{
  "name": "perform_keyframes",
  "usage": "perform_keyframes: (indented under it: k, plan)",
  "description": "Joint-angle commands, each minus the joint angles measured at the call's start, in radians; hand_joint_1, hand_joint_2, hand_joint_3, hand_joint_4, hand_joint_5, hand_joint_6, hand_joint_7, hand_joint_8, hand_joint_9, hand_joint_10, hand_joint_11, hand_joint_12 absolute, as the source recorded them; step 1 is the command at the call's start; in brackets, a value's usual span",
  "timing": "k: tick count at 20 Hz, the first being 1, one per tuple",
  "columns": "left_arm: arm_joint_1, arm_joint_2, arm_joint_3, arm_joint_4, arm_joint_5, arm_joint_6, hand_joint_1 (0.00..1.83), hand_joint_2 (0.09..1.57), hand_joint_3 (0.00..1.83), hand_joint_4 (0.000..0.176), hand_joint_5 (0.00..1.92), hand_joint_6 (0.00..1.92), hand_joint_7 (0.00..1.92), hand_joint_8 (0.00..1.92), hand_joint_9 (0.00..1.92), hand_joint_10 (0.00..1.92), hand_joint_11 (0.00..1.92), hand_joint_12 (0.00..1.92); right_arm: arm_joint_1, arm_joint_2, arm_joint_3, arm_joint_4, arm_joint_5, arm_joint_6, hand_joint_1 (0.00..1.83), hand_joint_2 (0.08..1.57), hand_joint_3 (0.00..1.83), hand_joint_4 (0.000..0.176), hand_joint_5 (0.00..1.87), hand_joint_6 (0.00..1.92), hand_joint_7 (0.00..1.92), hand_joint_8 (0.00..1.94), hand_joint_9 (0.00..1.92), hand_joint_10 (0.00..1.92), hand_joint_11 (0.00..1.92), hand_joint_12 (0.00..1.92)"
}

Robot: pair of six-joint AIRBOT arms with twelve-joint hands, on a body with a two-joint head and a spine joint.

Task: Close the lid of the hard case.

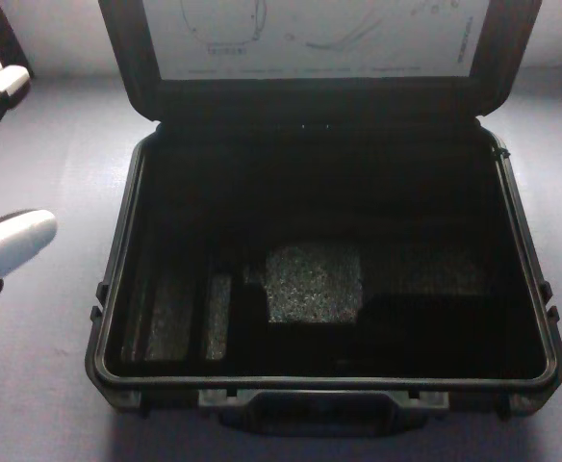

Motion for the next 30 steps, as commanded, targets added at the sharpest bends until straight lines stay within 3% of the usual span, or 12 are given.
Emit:
perform_keyframes:
  k: [1,2,4,6,8,10,11,12,16,21,26,30]
  plan:
    - [-0.007,0.001,0.008,-0.014,-0.117,-0.003,0.06,1.34,0.01,0.0,0.09,0.0,0.11,0.0,0.14,0.01,0.0,0.51,0.006,0.006,0.005,0.019,0.113,0.009,0.41,1.36,0.01,0.0,0.24,0.01,0.24,0.0,0.21,0.01,0.16,0.14]
    - [-0.007,0.0,0.008,-0.015,-0.116,-0.004,0.13,1.35,0.01,0.0,0.12,0.01,0.13,0.0,0.16,0.01,0.0,0.6,0.006,0.006,0.005,0.019,0.111,0.009,0.39,1.37,0.01,0.0,0.24,0.01,0.25,0.01,0.22,0.01,0.16,0.13]
    - [-0.007,-0.002,0.013,-0.015,-0.113,-0.006,0.15,1.36,0.0,0.0,0.1,0.0,0.11,0.0,0.14,0.0,0.0,0.52,0.006,0.006,0.007,0.019,0.106,0.009,0.38,1.38,0.0,0.0,0.27,0.0,0.27,0.0,0.24,0.0,0.21,0.1]
    - [-0.022,-0.008,0.03,-0.025,-0.093,-0.006,0.18,1.34,0.0,0.0,0.11,0.0,0.1,0.0,0.13,0.0,0.0,0.58,0.016,0.005,0.015,0.02,0.103,0.009,0.4,1.38,0.0,0.0,0.25,0.0,0.25,0.0,0.23,0.0,0.19,0.09]
    - [-0.08,-0.032,0.078,-0.046,-0.022,-0.01,0.27,1.34,0.0,0.0,0.11,0.0,0.1,0.0,0.1,0.0,0.0,0.34,0.063,-0.005,0.038,0.02,0.075,0.009,0.28,1.37,0.0,0.0,0.24,0.0,0.24,0.0,0.21,0.0,0.18,0.08]
    - [-0.143,-0.073,0.145,-0.056,0.063,-0.044,0.26,1.35,0.0,0.0,0.12,0.0,0.14,0.01,0.12,0.01,0.0,0.27,0.117,-0.026,0.074,0.02,0.03,0.009,0.31,1.37,0.0,0.0,0.24,0.0,0.23,0.0,0.19,0.0,0.17,0.07]
    - [-0.174,-0.095,0.178,-0.057,0.1,-0.062,0.25,1.36,0.0,0.0,0.13,0.0,0.13,0.0,0.1,0.0,0.0,0.2,0.14,-0.035,0.092,0.02,0.0,0.01,0.3,1.37,0.0,0.011,0.24,0.0,0.23,0.0,0.18,0.0,0.16,0.07]
    - [-0.209,-0.111,0.204,-0.057,0.134,-0.064,0.27,1.36,0.0,0.0,0.13,0.0,0.13,0.0,0.1,0.0,0.0,0.18,0.167,-0.046,0.115,0.02,-0.036,0.01,0.3,1.36,0.0,0.001,0.24,0.0,0.21,0.0,0.18,0.0,0.17,0.07]
    - [-0.242,-0.121,0.223,-0.051,0.166,-0.064,0.11,1.32,0.0,0.0,0.06,0.0,0.05,0.0,0.01,0.0,0.0,0.01,0.197,-0.053,0.135,0.02,-0.071,0.01,0.27,1.38,0.01,0.0,0.21,0.0,0.19,0.0,0.17,0.0,0.18,0.06]
    - [-0.302,-0.137,0.257,-0.034,0.22,-0.064,0.14,1.3,0.0,0.0,0.05,0.0,0.04,0.0,0.0,0.0,0.0,0.0,0.246,-0.067,0.171,0.02,-0.126,0.01,0.12,1.35,0.0,0.0,0.21,0.0,0.21,0.0,0.13,0.0,0.11,0.02]
    - [-0.472,-0.197,0.365,0.051,0.414,-0.079,0.12,1.27,0.0,0.0,0.09,0.01,0.06,0.01,0.0,0.0,0.0,0.0,0.373,-0.117,0.261,0.013,-0.252,0.01,0.12,1.33,0.0,0.0,0.22,0.0,0.21,0.0,0.13,0.0,0.15,0.03]
    - [-0.511,-0.216,0.385,0.077,0.446,-0.079,0.14,1.29,0.0,0.0,0.07,0.0,0.05,0.0,0.0,0.0,0.0,0.0,0.396,-0.127,0.281,0.003,-0.286,0.01,0.13,1.35,0.0,0.0,0.24,0.01,0.23,0.01,0.15,0.01,0.15,0.03]
